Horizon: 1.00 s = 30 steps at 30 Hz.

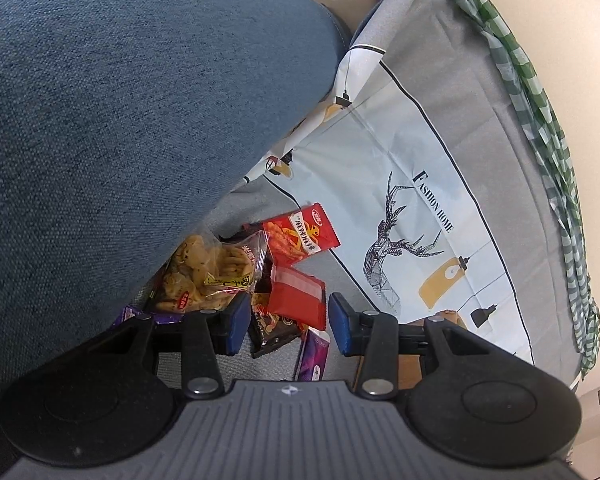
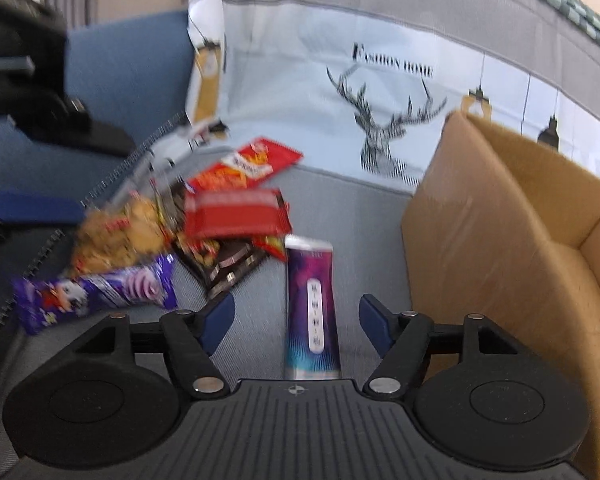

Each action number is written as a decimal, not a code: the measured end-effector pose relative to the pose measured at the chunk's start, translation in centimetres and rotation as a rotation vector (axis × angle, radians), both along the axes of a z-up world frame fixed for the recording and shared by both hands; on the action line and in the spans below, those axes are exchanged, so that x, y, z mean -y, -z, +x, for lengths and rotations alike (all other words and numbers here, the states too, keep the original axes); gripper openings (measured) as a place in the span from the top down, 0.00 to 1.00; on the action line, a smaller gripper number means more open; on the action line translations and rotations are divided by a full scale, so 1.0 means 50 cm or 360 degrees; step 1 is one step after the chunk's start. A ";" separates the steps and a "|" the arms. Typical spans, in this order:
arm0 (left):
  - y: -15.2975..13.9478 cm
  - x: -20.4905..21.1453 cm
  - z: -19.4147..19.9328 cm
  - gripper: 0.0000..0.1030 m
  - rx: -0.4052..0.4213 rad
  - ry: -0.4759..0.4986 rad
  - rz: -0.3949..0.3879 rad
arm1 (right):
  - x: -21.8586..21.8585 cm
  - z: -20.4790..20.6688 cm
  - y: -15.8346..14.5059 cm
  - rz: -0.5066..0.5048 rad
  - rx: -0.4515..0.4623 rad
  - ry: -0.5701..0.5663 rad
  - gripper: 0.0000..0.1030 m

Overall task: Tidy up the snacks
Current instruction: 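Move both tools back from the box to the snack pile, then close the right tool on the purple tube snack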

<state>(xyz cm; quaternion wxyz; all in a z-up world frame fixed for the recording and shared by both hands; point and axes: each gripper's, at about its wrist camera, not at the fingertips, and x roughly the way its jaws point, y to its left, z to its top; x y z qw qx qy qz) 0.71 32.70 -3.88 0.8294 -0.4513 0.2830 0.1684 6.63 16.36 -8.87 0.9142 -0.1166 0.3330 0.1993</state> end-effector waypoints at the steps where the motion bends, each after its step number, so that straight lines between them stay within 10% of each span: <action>1: 0.000 0.000 0.000 0.54 0.0000 0.0002 0.0000 | -0.002 0.004 0.009 -0.0013 -0.0025 0.0016 0.29; 9: 0.001 0.000 0.000 0.54 0.0001 0.0008 -0.0004 | 0.017 0.035 0.051 0.0088 -0.0213 0.0126 0.24; 12: 0.001 0.001 0.000 0.54 0.0000 0.0008 -0.0003 | 0.028 0.037 0.054 0.0146 -0.0225 0.0153 0.35; 14: 0.001 0.001 0.001 0.54 -0.0005 0.0009 0.0000 | 0.033 0.037 0.050 0.0166 -0.0204 0.0151 0.68; 20: 0.005 0.005 0.006 0.54 -0.0028 0.0008 0.0017 | 0.047 0.041 0.045 0.0234 -0.0223 0.0119 0.74; 27: 0.014 0.011 0.013 0.53 -0.0080 0.0012 0.0034 | 0.045 0.028 0.028 0.0257 -0.0260 0.0036 0.70; 30: 0.017 0.012 0.013 0.52 -0.0090 0.0014 0.0040 | 0.044 0.033 0.037 0.0219 -0.0265 0.0048 0.43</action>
